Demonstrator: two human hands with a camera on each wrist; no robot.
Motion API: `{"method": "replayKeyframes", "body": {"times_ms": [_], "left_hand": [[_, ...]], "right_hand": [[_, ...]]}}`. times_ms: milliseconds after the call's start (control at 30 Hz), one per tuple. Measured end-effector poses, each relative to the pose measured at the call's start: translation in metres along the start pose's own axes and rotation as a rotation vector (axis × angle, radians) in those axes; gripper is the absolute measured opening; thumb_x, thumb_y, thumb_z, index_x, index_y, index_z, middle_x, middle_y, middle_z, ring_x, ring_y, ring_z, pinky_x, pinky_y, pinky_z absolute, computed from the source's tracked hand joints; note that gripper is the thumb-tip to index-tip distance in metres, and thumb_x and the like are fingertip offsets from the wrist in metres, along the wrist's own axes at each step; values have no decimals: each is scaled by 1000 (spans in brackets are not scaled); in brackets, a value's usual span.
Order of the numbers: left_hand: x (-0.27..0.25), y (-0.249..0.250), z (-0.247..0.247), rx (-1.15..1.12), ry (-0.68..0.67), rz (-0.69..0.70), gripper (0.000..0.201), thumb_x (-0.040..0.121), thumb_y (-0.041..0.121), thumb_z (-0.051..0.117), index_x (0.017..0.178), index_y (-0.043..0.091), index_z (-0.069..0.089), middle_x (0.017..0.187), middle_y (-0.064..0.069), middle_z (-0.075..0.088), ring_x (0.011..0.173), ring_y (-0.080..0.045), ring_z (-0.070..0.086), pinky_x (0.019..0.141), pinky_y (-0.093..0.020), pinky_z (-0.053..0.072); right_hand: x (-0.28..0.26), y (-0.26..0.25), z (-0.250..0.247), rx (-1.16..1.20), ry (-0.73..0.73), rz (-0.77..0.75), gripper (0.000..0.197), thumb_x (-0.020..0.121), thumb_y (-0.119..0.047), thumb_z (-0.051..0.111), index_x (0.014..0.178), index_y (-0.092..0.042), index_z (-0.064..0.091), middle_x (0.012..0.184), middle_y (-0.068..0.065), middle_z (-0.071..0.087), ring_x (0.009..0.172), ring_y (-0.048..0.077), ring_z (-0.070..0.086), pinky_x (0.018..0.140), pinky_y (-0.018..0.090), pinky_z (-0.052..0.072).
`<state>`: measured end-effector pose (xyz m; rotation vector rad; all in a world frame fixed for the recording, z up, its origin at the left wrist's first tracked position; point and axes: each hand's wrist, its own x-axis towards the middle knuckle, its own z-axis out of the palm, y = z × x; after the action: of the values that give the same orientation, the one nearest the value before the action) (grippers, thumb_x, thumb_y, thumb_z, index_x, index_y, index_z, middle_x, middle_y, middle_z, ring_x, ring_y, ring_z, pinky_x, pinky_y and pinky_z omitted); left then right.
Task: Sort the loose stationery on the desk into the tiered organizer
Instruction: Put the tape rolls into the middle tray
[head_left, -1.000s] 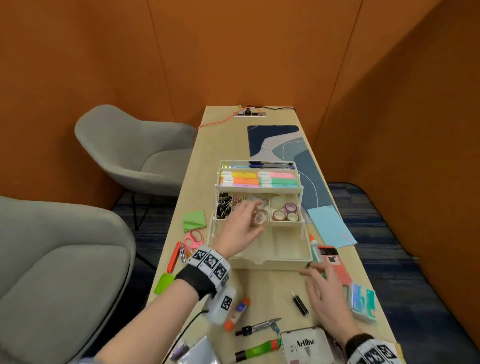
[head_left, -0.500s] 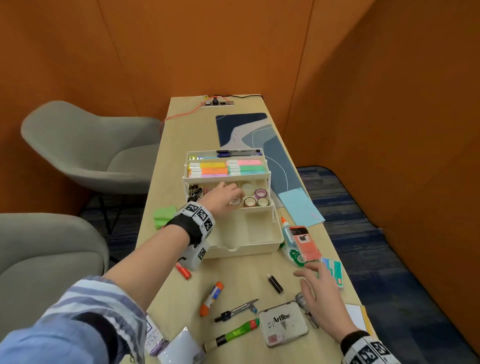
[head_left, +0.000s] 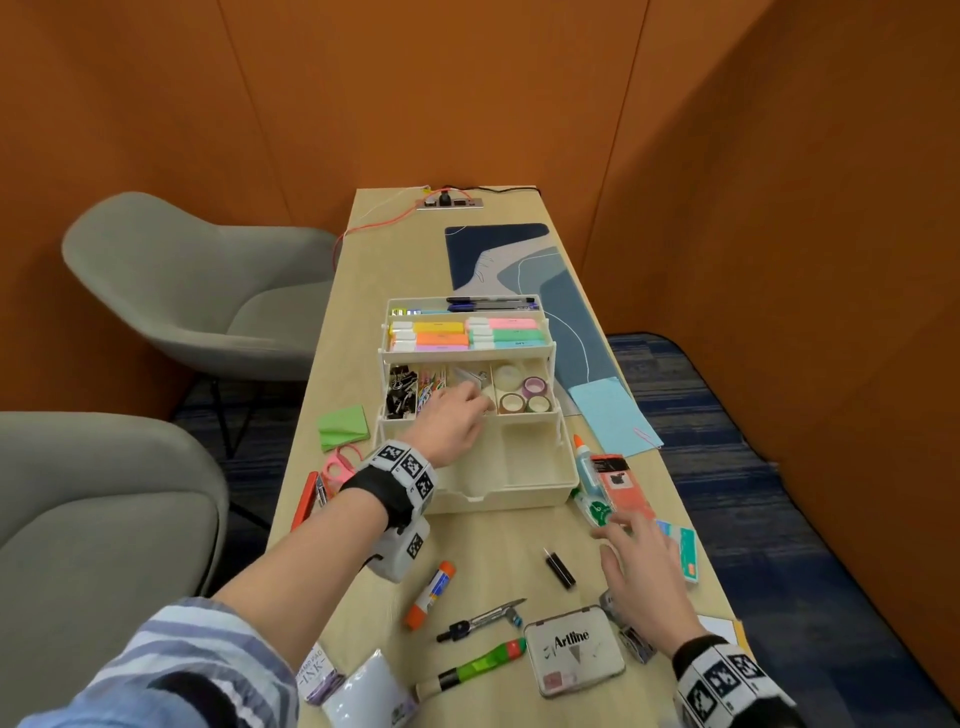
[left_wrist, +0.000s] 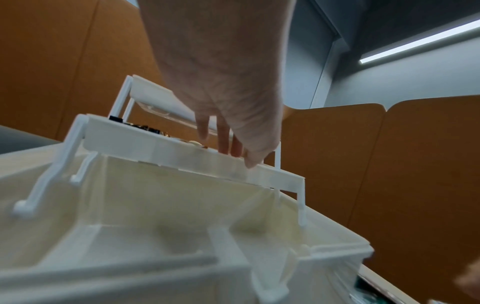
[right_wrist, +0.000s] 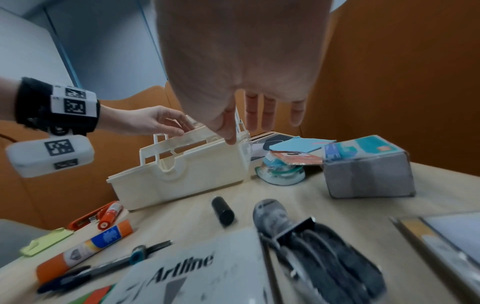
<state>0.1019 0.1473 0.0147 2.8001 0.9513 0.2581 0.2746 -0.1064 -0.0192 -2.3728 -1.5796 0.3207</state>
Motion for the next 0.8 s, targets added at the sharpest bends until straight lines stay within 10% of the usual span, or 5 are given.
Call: {"method": "replayKeyframes", "body": {"times_ms": [200,367,800], "left_hand": [[-7,11,-1,50,41,-80,35,95,27,47,129,18,49,125,-2,52,117,-19,50,116,-45,19],[-59,26,-11,-125,242,-116,33,93,21,53,126,17,52,116,1,54,108,-16,53,103,-39,37],[-166,-3,12,-239,143,-358,29,92,22,55,120,27,55,113,14,48,99,-5,53,86,-23,44]], "right_hand": [[40,1,3,-343,-8,81,29,91,-27,45,119,-25,52,126,1,46,109,18,43,96,37,36],[64,0,14,-487,-93,49,35,89,-39,46,120,-24,49,122,4,46,108,20,43,88,35,35],[72,-7,35,-462,-161,-12,33,88,-39,45,117,-24,52,125,2,46,117,21,40,97,40,33]]}}
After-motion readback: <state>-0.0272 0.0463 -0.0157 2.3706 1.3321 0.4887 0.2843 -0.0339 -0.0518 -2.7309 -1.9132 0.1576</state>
